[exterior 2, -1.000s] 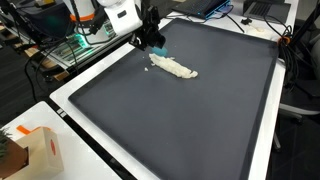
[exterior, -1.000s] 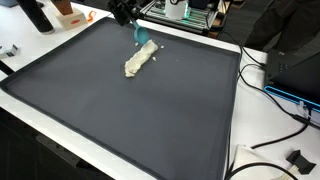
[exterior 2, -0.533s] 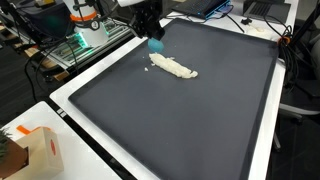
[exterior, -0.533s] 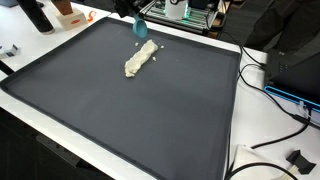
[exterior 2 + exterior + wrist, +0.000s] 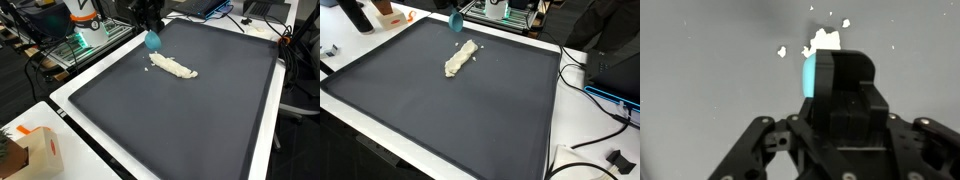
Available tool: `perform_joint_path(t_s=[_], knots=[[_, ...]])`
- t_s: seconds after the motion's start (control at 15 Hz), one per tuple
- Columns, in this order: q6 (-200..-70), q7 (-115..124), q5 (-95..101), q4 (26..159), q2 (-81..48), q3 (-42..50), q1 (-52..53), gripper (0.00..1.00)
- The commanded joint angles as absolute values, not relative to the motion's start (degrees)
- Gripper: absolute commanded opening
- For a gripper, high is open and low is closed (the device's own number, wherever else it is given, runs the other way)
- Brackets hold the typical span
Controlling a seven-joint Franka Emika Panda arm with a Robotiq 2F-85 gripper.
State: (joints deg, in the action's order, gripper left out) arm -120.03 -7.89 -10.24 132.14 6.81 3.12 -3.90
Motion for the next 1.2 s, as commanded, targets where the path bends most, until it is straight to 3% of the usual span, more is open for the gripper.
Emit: perform_joint_path(t_s=[0.0,0.73,0.8,1.13], knots=[[-118.33,-1.98,-4.99,131.67,8.64,2.07,-3.18,0.25],[-112.46,5.38,5.96,129.66,10.94,-1.67,-0.97,0.25],[-115.57,6.49,4.61,129.58,9.27,-1.0,-1.53,0.5],[-113.71,5.67,4.63,129.28,10.0,-1.48,-0.77,0.5]])
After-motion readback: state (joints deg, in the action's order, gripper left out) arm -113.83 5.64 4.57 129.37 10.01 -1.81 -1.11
